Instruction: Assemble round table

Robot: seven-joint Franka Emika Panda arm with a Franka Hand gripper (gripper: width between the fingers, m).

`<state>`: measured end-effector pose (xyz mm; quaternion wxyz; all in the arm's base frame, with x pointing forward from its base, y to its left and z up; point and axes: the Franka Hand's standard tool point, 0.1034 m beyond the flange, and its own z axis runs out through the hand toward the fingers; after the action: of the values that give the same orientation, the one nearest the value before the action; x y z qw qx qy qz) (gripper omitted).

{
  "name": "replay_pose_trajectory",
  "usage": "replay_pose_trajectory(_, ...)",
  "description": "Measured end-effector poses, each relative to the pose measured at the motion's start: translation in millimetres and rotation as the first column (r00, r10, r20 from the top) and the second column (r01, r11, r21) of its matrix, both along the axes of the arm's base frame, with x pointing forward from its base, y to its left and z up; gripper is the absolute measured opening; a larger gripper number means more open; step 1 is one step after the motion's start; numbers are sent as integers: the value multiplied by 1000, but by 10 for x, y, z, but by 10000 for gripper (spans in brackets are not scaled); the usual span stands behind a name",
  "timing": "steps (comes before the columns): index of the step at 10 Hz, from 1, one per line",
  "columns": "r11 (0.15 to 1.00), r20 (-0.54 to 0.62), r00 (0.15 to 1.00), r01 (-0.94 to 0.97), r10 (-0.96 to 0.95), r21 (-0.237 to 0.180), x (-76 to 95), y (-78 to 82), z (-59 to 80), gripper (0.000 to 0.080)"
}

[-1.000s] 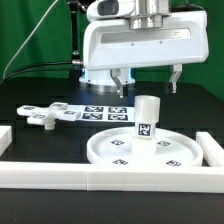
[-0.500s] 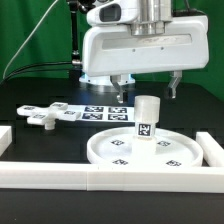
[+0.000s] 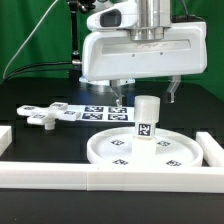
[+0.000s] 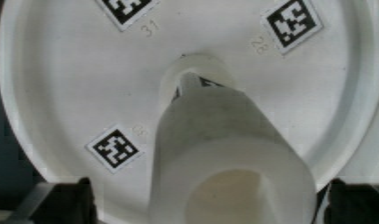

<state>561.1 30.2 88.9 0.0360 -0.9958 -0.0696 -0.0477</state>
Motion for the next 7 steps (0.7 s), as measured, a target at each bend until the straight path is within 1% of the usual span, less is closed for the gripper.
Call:
replay_pose_trajectory(1, 1000, 0, 1000, -2, 2, 0, -8, 18, -16, 535)
replay_pose_trajectory(2, 1000, -1, 1000, -2, 2, 1, -10, 19, -24, 402)
replay_pose_trajectory(7, 1000, 0, 1000, 14, -14, 3, -6, 15, -26, 405)
